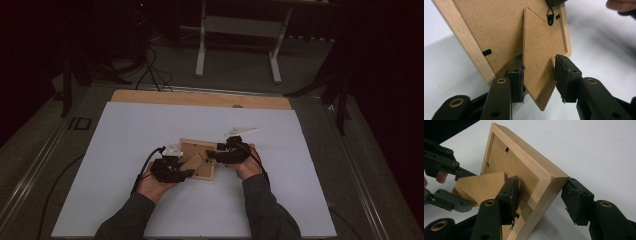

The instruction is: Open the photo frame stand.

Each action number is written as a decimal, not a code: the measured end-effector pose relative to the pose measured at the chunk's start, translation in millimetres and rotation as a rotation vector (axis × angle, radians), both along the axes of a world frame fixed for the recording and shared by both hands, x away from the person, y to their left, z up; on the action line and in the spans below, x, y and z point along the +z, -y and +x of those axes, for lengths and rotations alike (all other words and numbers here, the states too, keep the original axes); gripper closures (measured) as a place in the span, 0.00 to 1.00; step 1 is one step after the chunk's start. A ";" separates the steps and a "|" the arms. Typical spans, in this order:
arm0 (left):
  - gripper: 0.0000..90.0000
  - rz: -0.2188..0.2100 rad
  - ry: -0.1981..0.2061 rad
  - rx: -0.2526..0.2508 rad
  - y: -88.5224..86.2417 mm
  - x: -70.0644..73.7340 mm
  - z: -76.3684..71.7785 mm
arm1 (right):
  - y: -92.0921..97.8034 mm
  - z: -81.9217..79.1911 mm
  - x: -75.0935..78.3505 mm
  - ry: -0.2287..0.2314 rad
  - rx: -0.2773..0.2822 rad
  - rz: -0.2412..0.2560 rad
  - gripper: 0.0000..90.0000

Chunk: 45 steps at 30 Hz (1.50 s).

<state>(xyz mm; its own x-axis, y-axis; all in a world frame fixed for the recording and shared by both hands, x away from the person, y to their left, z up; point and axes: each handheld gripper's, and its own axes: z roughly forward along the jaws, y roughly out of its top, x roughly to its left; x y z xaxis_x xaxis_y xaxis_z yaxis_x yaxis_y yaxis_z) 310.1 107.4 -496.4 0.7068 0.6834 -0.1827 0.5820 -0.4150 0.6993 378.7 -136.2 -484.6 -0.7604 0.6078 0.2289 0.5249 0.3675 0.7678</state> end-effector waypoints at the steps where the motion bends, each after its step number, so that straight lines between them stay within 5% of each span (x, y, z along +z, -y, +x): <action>1: 0.68 0.005 0.004 -0.003 0.2 -0.3 0.0 | 0.1 -0.5 0.6 0.000 -0.001 0.000 0.54; 8: 0.68 0.017 0.026 0.000 2.2 -2.2 4.3 | 2.6 -1.8 6.1 0.039 -0.030 0.008 0.58; 15: 0.69 0.073 0.062 0.015 8.9 -1.1 9.1 | 4.3 -2.5 13.2 0.079 -0.055 0.014 0.63; 23: 0.71 0.113 0.082 0.043 13.4 -4.2 17.0 | -2.2 -8.5 21.8 0.164 -0.073 -0.052 0.64; 45: 0.68 0.130 0.077 0.070 7.7 -12.8 22.4 | -12.0 -20.7 21.7 0.189 -0.037 -0.073 0.62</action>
